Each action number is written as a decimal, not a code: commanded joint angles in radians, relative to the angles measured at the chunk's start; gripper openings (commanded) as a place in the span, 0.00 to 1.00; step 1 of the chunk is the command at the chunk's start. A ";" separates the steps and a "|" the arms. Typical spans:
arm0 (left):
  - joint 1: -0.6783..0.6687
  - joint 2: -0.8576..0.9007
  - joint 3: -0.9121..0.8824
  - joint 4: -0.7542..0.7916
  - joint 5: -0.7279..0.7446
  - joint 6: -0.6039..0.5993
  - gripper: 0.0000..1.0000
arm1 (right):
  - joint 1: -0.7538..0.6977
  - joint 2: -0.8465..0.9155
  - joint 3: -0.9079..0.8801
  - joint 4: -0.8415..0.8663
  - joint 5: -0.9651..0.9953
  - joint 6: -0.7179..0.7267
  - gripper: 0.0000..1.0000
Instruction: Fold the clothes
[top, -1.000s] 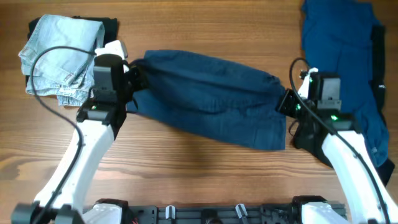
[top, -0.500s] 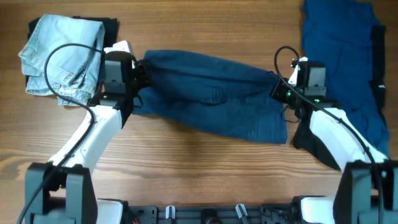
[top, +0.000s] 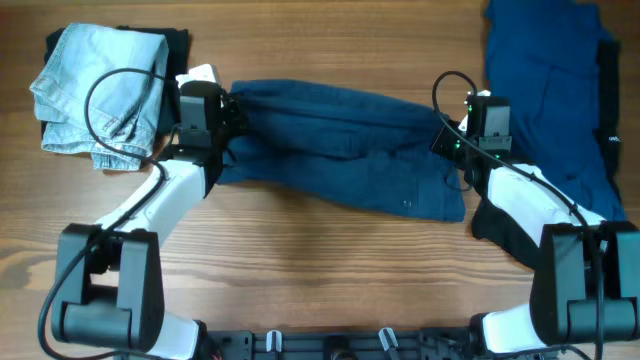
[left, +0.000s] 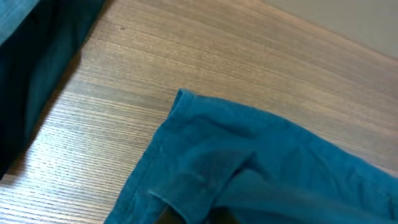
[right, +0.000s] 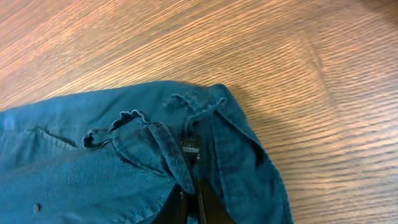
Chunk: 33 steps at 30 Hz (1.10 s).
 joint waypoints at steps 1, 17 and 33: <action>0.020 0.008 0.012 0.022 -0.096 0.008 0.36 | -0.023 0.016 0.019 -0.019 0.193 0.072 0.04; 0.020 -0.103 0.013 -0.105 -0.092 0.019 1.00 | -0.025 -0.055 0.082 -0.150 0.072 0.072 1.00; 0.019 -0.244 0.013 -0.311 0.079 0.116 1.00 | -0.051 -0.100 0.210 -0.617 -0.078 -0.010 1.00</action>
